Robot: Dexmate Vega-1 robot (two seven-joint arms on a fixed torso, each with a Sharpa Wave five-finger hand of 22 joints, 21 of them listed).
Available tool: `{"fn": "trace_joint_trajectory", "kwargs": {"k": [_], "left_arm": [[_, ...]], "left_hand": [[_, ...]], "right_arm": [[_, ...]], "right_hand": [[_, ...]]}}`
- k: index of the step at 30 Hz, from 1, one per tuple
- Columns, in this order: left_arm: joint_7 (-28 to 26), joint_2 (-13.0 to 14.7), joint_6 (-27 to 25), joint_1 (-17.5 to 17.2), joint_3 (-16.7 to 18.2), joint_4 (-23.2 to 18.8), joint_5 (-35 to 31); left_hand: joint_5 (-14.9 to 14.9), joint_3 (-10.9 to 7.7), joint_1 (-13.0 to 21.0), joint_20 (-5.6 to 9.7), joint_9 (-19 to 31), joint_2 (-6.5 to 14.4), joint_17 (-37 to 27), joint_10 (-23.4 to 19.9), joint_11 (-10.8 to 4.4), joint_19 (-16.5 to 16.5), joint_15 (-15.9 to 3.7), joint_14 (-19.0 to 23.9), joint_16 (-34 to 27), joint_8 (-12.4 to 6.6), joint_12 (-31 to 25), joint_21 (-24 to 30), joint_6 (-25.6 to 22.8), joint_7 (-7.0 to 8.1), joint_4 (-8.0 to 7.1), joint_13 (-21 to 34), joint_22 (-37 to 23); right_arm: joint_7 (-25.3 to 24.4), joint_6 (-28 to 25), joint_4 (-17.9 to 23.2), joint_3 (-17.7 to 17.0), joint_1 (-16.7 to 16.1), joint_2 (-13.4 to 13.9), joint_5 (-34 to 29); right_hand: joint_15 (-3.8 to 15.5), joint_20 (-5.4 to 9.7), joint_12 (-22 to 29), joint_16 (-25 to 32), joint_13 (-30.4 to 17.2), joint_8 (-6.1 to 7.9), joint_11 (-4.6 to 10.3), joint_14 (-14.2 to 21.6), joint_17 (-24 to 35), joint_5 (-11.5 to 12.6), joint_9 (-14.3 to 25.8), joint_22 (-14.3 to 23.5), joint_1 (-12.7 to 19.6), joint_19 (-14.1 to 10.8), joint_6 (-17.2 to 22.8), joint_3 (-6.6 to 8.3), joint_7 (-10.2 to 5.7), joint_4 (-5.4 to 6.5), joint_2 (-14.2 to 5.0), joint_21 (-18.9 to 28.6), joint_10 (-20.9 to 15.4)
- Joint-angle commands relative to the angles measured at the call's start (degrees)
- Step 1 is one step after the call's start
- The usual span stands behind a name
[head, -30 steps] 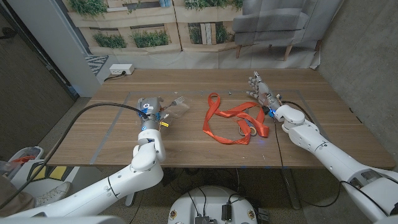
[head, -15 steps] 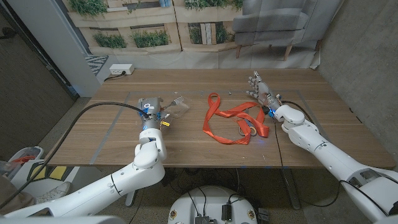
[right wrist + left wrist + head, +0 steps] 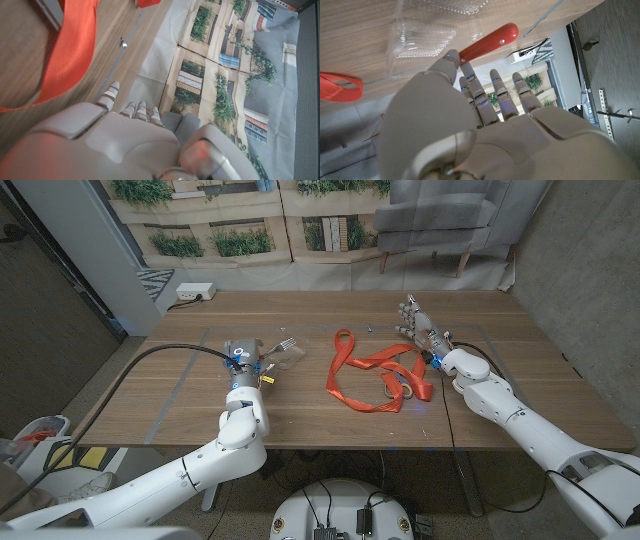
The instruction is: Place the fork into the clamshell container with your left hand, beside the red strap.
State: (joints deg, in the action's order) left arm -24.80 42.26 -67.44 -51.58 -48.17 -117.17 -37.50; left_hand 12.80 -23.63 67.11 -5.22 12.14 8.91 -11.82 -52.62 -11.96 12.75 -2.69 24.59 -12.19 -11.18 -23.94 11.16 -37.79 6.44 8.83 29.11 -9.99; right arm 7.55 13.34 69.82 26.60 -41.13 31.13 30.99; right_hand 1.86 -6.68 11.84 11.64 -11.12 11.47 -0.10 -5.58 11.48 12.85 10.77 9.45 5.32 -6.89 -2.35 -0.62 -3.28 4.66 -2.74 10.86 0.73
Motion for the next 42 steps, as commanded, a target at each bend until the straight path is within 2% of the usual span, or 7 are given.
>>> {"fn": "trace_joint_trajectory", "kwargs": {"k": [1,8,10,15,22,42], "left_arm": [[-0.06,-0.53,0.29,1.15,-0.88,1.80,1.26],[-0.43,-0.59,0.73,1.55,-1.10,2.61,1.79],[-0.39,-0.62,0.86,1.79,-1.24,2.86,1.93],[-0.52,-0.84,1.36,2.21,-1.43,3.43,2.29],[-0.29,-0.84,1.38,2.64,-1.85,3.99,2.54],[-0.94,-1.54,0.88,2.56,-2.10,4.98,4.18]], "left_hand": [[0.20,-0.46,0.10,0.15,0.17,0.32,-0.11,0.10,-0.03,0.38,-4.27,-0.26,0.21,0.25,-0.34,0.29,0.29,-0.13,0.11,0.02,-0.12],[0.15,-0.55,0.16,1.16,0.19,0.37,-0.13,0.19,0.21,0.27,-4.47,-0.22,0.17,0.25,-0.48,0.23,0.39,-0.42,0.18,0.06,-0.09],[0.11,-0.61,0.20,1.95,0.21,0.35,-0.08,0.16,0.19,0.13,-4.69,-0.21,0.20,0.23,-0.58,0.16,0.40,-0.49,0.23,0.10,-0.07],[0.07,-0.73,0.22,2.04,0.22,0.41,-0.02,0.26,0.64,0.07,-4.72,-0.16,0.22,0.18,-0.63,0.13,0.36,-0.59,0.23,0.06,-0.04],[0.02,-0.78,0.23,1.79,0.24,0.50,-0.03,0.38,0.26,-0.01,-4.72,-0.21,0.22,0.17,-0.69,0.09,0.39,-0.46,0.21,0.10,-0.02],[-0.21,-0.79,0.24,1.44,0.28,0.57,-0.07,0.37,0.44,0.02,-4.68,-0.13,0.12,0.12,-0.99,0.10,0.44,-0.57,0.19,0.06,0.00]], "right_arm": [[-0.19,-0.03,0.84,-0.20,-0.37,0.39,0.00],[-0.30,0.04,1.01,-0.28,-0.36,0.44,-0.04],[-0.43,-0.12,1.24,-0.36,-0.49,0.49,0.08],[-0.46,-0.13,1.66,-0.42,-0.71,0.71,0.07],[-0.82,-0.57,2.54,-0.65,-1.14,0.99,0.31],[-0.61,-1.07,3.03,-0.43,-1.29,1.27,0.24]], "right_hand": [[1.51,0.06,-0.27,0.07,-0.16,-0.15,0.26,0.23,-0.01,-0.01,0.13,0.32,0.43,0.11,-0.16,-0.27,-0.27,-0.12,-0.14,-0.10,0.12],[1.50,0.03,-0.25,0.07,-0.16,-0.13,0.25,0.25,-0.02,-0.02,0.13,0.33,0.42,0.14,-0.11,-0.29,-0.25,-0.12,-0.14,-0.10,0.06],[1.52,0.09,-0.26,0.07,-0.16,-0.13,0.22,0.24,-0.02,-0.02,0.13,0.33,0.41,0.14,-0.11,-0.30,-0.26,-0.12,-0.14,-0.10,0.07],[1.49,0.08,-0.21,0.06,-0.16,-0.12,0.20,0.23,-0.02,-0.02,0.13,0.33,0.39,0.16,-0.05,-0.31,-0.29,-0.10,-0.17,-0.10,-0.05],[1.50,0.09,-0.24,0.07,-0.16,-0.13,0.29,0.28,-0.02,-0.02,0.13,0.33,0.39,0.18,-0.09,-0.32,-0.30,-0.10,-0.20,-0.10,0.01],[1.33,0.06,-0.21,0.09,-0.16,-0.13,0.25,0.37,-0.05,0.01,0.13,0.33,0.49,0.16,-0.08,-0.23,-0.27,-0.09,-0.47,-0.08,-0.10]]}}
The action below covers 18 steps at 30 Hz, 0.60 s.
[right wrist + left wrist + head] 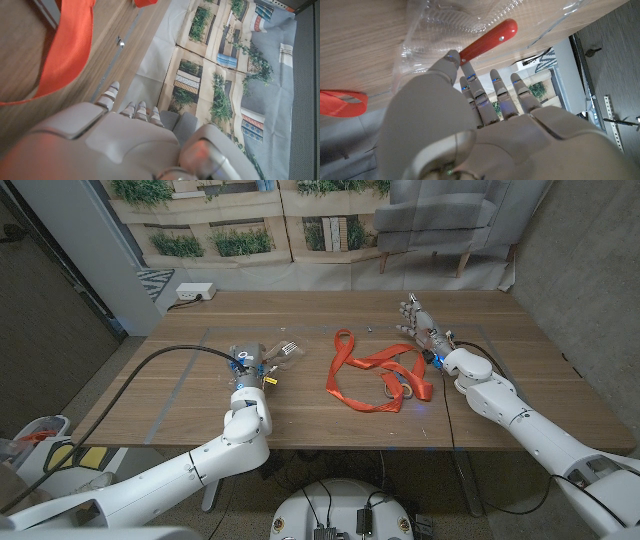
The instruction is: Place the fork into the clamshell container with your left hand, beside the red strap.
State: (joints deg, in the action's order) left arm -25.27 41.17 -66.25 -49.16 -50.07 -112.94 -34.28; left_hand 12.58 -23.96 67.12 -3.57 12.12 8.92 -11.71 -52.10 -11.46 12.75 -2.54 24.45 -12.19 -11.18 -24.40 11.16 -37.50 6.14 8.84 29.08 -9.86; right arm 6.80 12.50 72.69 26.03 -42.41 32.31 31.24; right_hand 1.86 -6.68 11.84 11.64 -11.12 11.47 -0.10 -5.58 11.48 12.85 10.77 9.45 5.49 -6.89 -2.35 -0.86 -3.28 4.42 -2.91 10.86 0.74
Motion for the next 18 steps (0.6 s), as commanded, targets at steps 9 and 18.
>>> {"fn": "trace_joint_trajectory", "kwargs": {"k": [9,18], "left_arm": [[-1.54,-0.64,0.02,0.05,-0.13,0.96,1.45],[-2.85,-0.43,0.33,-0.78,0.66,-0.08,1.63]], "left_hand": [[-0.07,-0.49,0.20,-0.19,0.31,0.48,-0.14,-0.22,-0.08,0.08,-4.91,0.09,0.10,0.11,-0.58,0.12,0.19,-0.08,0.19,-0.08,-0.13],[-0.08,-0.41,-0.89,0.13,0.32,0.11,0.07,0.25,-0.26,0.42,-4.80,0.45,0.16,0.08,-0.28,0.23,0.22,0.06,-0.36,-0.55,-0.12]], "right_arm": [[0.01,-0.51,0.34,0.15,-0.10,0.16,0.00],[0.20,-0.58,0.13,0.20,0.06,0.01,0.13]], "right_hand": [[1.42,0.05,-0.23,0.09,-0.16,-0.13,0.37,0.38,-0.05,0.02,0.13,0.33,0.36,0.18,-0.06,0.06,-0.24,0.15,-0.44,-0.08,-0.09],[1.38,0.04,-0.21,0.11,-0.16,-0.12,0.37,0.46,-0.06,0.02,0.13,0.33,0.39,0.18,-0.01,0.06,-0.29,0.14,-0.48,-0.07,-0.17]]}}
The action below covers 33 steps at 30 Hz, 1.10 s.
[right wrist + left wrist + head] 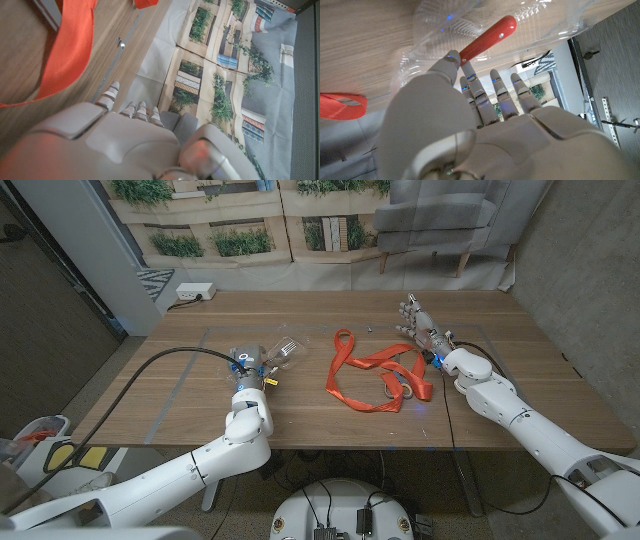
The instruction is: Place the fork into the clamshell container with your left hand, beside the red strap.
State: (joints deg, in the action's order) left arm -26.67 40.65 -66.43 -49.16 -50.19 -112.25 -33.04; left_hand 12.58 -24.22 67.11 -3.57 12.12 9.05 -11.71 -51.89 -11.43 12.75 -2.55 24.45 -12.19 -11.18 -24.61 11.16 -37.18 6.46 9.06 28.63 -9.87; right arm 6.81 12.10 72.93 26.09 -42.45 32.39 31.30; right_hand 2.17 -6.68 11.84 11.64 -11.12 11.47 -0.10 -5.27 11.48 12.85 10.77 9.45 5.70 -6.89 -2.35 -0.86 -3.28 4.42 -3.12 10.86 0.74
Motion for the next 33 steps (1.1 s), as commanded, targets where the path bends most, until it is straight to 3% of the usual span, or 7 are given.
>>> {"fn": "trace_joint_trajectory", "kwargs": {"k": [1,9,24,33], "left_arm": [[-1.51,0.20,0.61,-0.84,0.81,-0.89,0.40],[-1.41,0.54,0.74,-1.10,1.04,-1.25,0.72],[-1.76,1.01,1.14,-1.74,1.61,-1.72,1.45],[-2.73,1.36,2.72,-2.87,2.68,-2.22,1.90]], "left_hand": [[-0.11,0.03,-1.45,0.15,0.31,-0.14,0.09,-0.06,-0.34,0.44,-4.77,0.49,0.17,0.11,-0.03,0.22,0.00,-0.26,-0.90,-0.28,-0.11],[-0.18,1.99,-6.98,0.26,0.16,-1.99,0.53,2.37,0.34,0.39,-4.42,0.21,0.34,0.16,2.37,0.11,0.75,-0.24,-2.70,-2.22,-0.13],[-0.03,3.31,-11.59,0.37,-0.06,-2.92,0.61,3.69,1.45,0.27,-3.87,0.05,0.29,-0.01,4.52,0.06,1.17,-0.40,-3.95,-3.81,-0.15],[-0.44,5.75,-17.95,0.11,-0.29,-4.36,0.39,5.94,2.34,-0.15,-3.45,-1.44,0.35,0.01,6.96,-0.03,2.64,-0.53,-5.98,-4.74,-0.19]], "right_arm": [[0.17,-0.27,-0.08,0.12,0.09,-0.09,0.14],[0.48,-0.08,-0.55,0.32,0.41,-0.16,-0.09],[0.71,-0.30,-0.78,0.48,0.66,-0.30,-0.07],[0.77,-0.23,-0.90,0.62,0.76,-0.34,-0.25]], "right_hand": [[1.09,0.06,-0.21,0.09,-0.16,-0.12,0.36,0.12,-0.06,0.02,0.13,0.33,0.19,0.17,-0.01,0.06,-0.30,0.14,-0.28,-0.07,-0.19],[1.08,0.06,-0.21,0.10,-0.16,-0.11,0.37,0.16,-0.06,0.02,0.14,0.33,0.20,0.18,0.03,0.06,-0.25,0.14,-0.31,-0.07,-0.22],[1.00,0.06,-0.20,0.08,-0.16,-0.12,0.42,0.12,-0.05,0.00,0.14,0.33,0.19,0.17,0.03,0.03,-0.33,0.15,-0.32,-0.06,-0.28],[0.79,0.07,-0.19,0.08,-0.16,-0.12,0.35,0.15,-0.05,0.00,0.14,0.33,0.19,0.16,0.07,0.02,-0.32,0.16,-0.35,-0.05,-0.33]]}}
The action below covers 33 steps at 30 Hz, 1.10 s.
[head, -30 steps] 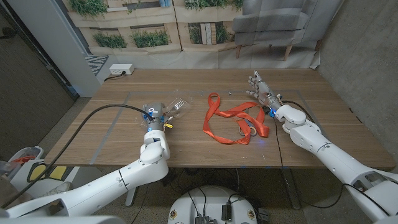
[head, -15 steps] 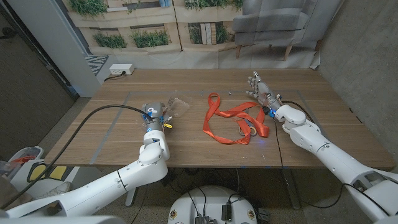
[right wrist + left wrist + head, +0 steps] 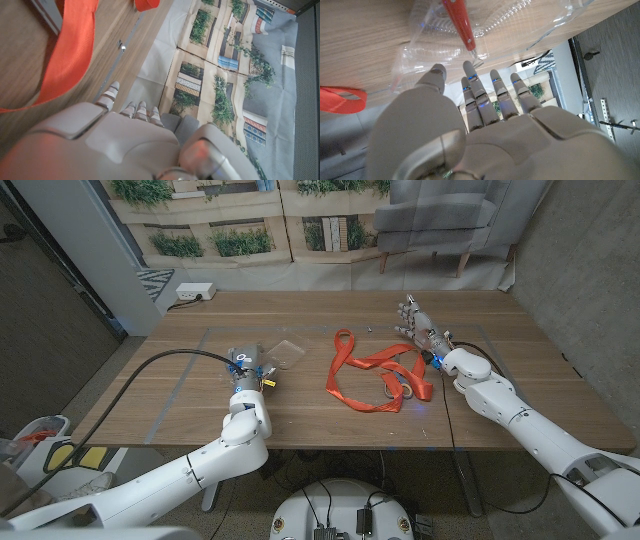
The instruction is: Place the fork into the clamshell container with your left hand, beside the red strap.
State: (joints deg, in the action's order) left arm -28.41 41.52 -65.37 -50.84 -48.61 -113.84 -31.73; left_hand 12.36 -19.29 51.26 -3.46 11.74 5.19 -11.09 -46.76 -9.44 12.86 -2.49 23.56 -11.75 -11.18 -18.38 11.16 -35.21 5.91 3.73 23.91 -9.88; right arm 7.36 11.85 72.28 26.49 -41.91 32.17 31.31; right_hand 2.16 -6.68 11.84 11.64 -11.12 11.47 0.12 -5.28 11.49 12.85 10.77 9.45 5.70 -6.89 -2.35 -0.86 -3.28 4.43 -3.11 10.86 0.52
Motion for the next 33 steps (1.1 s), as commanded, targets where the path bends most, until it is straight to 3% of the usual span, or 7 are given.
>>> {"fn": "trace_joint_trajectory", "kwargs": {"k": [1,21,33], "left_arm": [[-0.97,0.50,1.74,-1.24,1.17,-0.68,0.63],[-2.88,0.01,2.50,-3.04,2.63,-1.73,0.29],[-6.56,-2.15,4.84,-6.80,7.01,-3.91,2.34]], "left_hand": [[-0.24,0.86,-2.21,-0.03,0.08,-0.54,-0.23,0.79,0.37,-0.26,-3.43,-0.56,-0.10,0.01,0.74,-0.03,0.69,-0.02,-0.68,-0.02,-0.18],[-0.35,1.37,-4.25,-0.19,-0.02,-0.89,-0.13,0.48,0.71,-0.54,-3.46,-0.63,-0.22,-0.09,1.11,-0.07,1.22,-0.12,-0.99,0.08,-0.19],[-0.31,1.24,-4.68,-0.18,-0.05,-0.72,-0.08,0.26,0.75,-0.32,-3.23,-0.43,-0.31,-0.23,1.22,0.04,1.13,-0.31,-0.91,0.14,-0.19]], "right_arm": [[0.24,-0.06,-0.23,0.18,0.21,-0.15,-0.12],[-0.32,-0.15,1.34,-0.12,-0.76,0.50,-0.12],[-0.97,-0.27,3.24,-0.50,-1.63,1.45,-0.36]], "right_hand": [[0.82,0.08,-0.19,0.09,-0.16,-0.11,0.13,0.17,-0.05,0.00,0.14,0.33,0.19,0.18,0.08,0.01,-0.30,0.16,-0.35,-0.06,-0.12],[0.75,0.08,-0.22,0.08,-0.17,-0.11,0.19,0.17,-0.05,-0.01,0.13,0.33,0.19,0.16,0.11,-0.01,-0.33,0.18,-0.40,-0.05,-0.11],[0.76,0.11,-0.24,0.05,-0.17,-0.12,0.08,0.11,-0.04,-0.02,0.13,0.33,0.17,0.17,0.11,-0.05,-0.29,0.18,-0.38,-0.05,-0.09]]}}
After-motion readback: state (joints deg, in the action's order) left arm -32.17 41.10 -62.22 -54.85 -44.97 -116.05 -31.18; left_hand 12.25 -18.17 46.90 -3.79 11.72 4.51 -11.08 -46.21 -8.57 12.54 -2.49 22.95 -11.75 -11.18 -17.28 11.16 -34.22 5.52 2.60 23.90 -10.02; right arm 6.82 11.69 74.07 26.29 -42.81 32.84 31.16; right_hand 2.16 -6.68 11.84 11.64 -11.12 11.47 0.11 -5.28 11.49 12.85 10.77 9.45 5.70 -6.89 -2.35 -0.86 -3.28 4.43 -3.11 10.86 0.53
